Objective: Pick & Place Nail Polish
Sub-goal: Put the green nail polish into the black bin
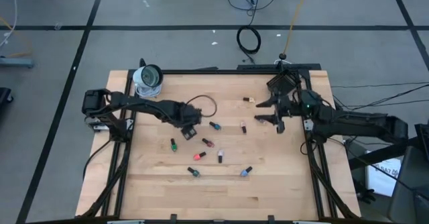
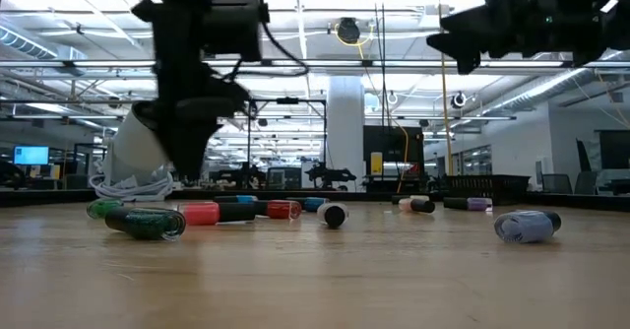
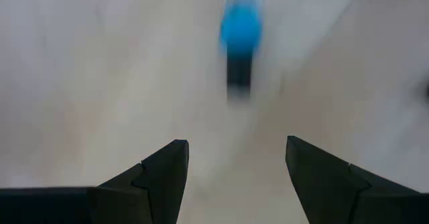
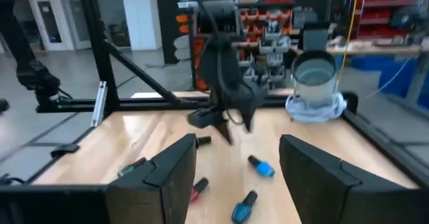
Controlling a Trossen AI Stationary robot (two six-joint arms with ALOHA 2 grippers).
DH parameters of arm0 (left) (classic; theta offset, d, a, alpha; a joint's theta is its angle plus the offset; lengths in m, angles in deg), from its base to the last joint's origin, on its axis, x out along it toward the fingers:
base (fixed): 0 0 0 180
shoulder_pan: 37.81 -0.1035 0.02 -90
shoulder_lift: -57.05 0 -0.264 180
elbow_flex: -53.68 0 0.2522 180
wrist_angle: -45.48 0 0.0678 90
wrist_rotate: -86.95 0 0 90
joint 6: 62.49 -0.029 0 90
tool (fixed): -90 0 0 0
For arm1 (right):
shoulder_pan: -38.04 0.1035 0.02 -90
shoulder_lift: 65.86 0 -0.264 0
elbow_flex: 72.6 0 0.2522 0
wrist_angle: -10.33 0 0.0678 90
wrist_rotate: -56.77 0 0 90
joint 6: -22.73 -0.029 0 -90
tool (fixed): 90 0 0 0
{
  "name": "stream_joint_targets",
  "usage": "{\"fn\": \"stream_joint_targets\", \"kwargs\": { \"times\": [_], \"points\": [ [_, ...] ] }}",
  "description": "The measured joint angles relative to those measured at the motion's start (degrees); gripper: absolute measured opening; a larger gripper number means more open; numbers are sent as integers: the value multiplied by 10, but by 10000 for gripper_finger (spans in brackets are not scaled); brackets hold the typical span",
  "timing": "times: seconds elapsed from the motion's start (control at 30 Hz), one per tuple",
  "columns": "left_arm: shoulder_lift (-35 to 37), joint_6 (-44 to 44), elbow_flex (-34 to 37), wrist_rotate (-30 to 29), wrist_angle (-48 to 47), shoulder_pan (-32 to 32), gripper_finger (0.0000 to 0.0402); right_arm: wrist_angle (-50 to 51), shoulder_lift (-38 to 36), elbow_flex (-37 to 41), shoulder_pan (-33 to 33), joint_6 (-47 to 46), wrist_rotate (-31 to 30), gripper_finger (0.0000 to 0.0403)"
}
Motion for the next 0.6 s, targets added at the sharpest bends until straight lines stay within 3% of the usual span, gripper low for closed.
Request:
{"fn": "stream_joint_targets", "kwargs": {
  "times": [0.17, 0.33, 0.6],
  "points": [
    [-2, 277, 0, 110, -74, 46, 246, -17, 0, 0, 53, 46, -87, 201],
    [-2, 428, 0, 99, -86, 99, 246, -44, 0, 0, 63, 58, -91, 201],
    [-2, 556, 10, 53, -101, 124, 246, -64, 0, 0, 63, 56, -91, 201]
  ]
}}
